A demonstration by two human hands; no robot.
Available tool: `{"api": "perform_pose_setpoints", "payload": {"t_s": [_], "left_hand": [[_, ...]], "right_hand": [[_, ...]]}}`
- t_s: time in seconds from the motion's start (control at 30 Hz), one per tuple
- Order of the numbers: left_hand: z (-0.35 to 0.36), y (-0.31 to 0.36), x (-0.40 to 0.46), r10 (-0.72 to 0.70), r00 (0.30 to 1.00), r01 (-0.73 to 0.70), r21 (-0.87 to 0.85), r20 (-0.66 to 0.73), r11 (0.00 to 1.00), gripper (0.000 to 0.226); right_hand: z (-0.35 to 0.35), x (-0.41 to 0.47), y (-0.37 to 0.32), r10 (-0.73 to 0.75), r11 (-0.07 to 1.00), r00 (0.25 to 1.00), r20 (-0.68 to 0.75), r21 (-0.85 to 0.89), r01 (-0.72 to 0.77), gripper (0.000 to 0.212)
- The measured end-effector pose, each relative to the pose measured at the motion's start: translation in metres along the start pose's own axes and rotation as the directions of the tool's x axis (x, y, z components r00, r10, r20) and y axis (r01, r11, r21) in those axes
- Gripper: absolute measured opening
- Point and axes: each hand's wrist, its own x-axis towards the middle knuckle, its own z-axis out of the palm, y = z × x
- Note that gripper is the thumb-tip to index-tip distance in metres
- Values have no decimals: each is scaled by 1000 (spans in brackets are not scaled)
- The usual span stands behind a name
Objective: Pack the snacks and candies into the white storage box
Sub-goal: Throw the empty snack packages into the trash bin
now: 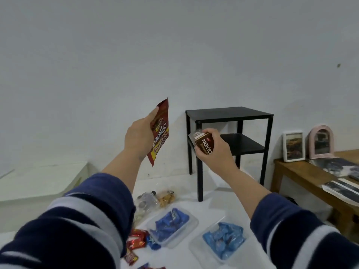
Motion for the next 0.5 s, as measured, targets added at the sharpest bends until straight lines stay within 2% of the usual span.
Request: {"api": "perform_pose_setpoints", "payload": {"t_s": [0.13,0.3,0.37,0.43,0.5], "left_hand": [[-37,-32,-55,-165,986,166,22,-28,986,57],[-88,-71,-141,-408,912,410,75,-40,909,56],[-117,-86,-183,-495,866,499,91,-66,862,57],[-151,-101,-224,-562,817,574,104,-126,812,56],[-179,-109,-253,-613,776,629,98,-152,772,56]], "right_hand": [[29,-16,-30,-86,995,992,93,60,81,56],[90,-63,-68,-188,976,951,244,156,153,53],[119,-89,-90,-218,966,918,331,204,156,53],[148,-117,-121,-276,949,855,439,263,172,53],[172,-139,-143,-304,939,820,485,297,173,53]]}}
